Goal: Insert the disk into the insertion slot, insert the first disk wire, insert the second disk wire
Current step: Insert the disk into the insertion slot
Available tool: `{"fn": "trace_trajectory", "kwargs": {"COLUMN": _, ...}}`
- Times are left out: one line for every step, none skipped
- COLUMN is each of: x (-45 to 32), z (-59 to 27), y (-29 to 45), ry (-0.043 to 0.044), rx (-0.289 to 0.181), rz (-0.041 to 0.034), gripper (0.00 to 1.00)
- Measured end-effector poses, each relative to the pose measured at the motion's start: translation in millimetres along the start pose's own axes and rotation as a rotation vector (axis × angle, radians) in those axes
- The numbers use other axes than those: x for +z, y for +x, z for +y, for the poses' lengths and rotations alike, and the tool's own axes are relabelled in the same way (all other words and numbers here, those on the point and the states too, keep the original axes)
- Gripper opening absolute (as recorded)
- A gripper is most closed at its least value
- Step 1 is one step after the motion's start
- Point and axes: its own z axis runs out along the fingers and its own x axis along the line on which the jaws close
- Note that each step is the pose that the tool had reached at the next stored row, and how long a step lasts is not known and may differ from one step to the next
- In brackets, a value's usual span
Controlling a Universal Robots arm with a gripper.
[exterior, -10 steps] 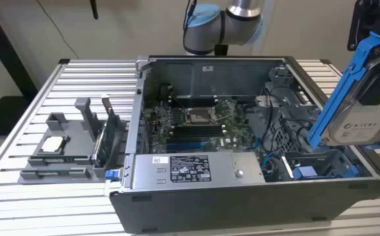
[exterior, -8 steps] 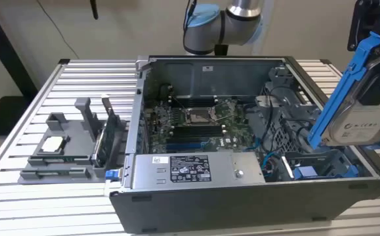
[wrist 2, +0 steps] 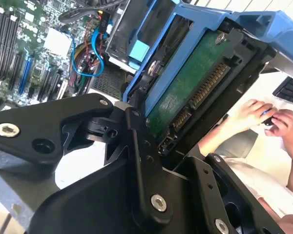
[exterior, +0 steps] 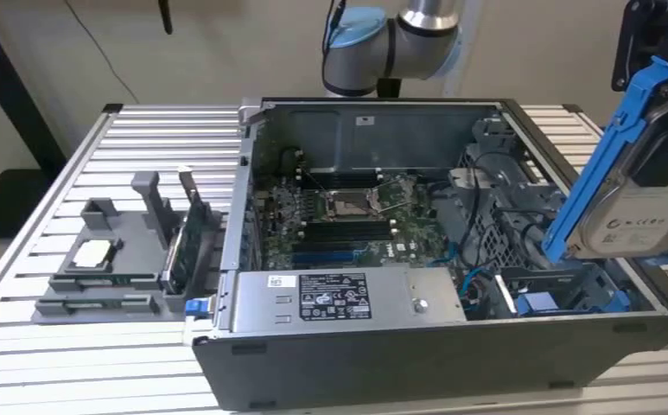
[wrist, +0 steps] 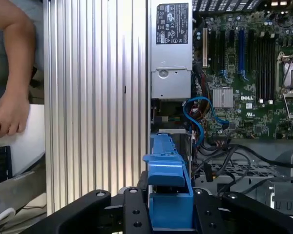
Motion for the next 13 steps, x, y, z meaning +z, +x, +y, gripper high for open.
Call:
{"fn": "trace_trajectory", "kwargs": {"x": 0.0, "z": 0.0, "y": 0.0, "ry": 0.0000, "rx": 0.000, "rz": 0.0012, "gripper": 0.33}}
{"fn": "trace_trajectory", "kwargs": {"x": 0.0, "z": 0.0, "y": 0.0, "ry": 0.0000, "rx": 0.000, "rz": 0.0023, "gripper": 0.33}}
{"fn": "trace_trajectory", "kwargs": {"x": 0.0, "z": 0.0, "y": 0.0, "ry": 0.0001, "rx": 0.000, "rz": 0.0035, "gripper": 0.33}}
{"fn": "trace_trajectory", "kwargs": {"x": 0.0, "z": 0.0, "y": 0.0, "ry": 0.0001, "rx": 0.000, "rz": 0.0047, "gripper": 0.33}}
{"fn": "trace_trajectory", "kwargs": {"x": 0.1, "z": 0.0, "y": 0.0, "ry": 0.0001, "rx": 0.000, "rz": 0.0059, "gripper": 0.33}}
{"fn": "trace_trajectory", "kwargs": {"x": 0.0, "z": 0.0, "y": 0.0, "ry": 0.0001, "rx": 0.000, "rz": 0.0071, "gripper": 0.33}}
{"fn": "trace_trajectory", "kwargs": {"x": 0.0, "z": 0.0, "y": 0.0, "ry": 0.0002, "rx": 0.000, "rz": 0.0084, "gripper": 0.33}}
{"fn": "trace_trajectory", "kwargs": {"x": 0.0, "z": 0.0, "y": 0.0, "ry": 0.0002, "rx": 0.000, "rz": 0.0095, "gripper": 0.33}}
{"fn": "trace_trajectory", "kwargs": {"x": 0.0, "z": 0.0, "y": 0.0, "ry": 0.0002, "rx": 0.000, "rz": 0.0107, "gripper": 0.33}}
{"fn": "trace_trajectory", "kwargs": {"x": 0.0, "z": 0.0, "y": 0.0, "ry": 0.0002, "rx": 0.000, "rz": 0.0120, "gripper": 0.33}}
{"fn": "trace_trajectory", "kwargs": {"x": 0.0, "z": 0.0, "y": 0.0, "ry": 0.0003, "rx": 0.000, "rz": 0.0131, "gripper": 0.33}}
{"fn": "trace_trajectory", "kwargs": {"x": 0.0, "z": 0.0, "y": 0.0, "ry": 0.0003, "rx": 0.001, "rz": 0.0143, "gripper": 0.33}}
{"fn": "trace_trajectory", "kwargs": {"x": 0.0, "z": 0.0, "y": 0.0, "ry": 0.0003, "rx": 0.001, "rz": 0.0154, "gripper": 0.33}}
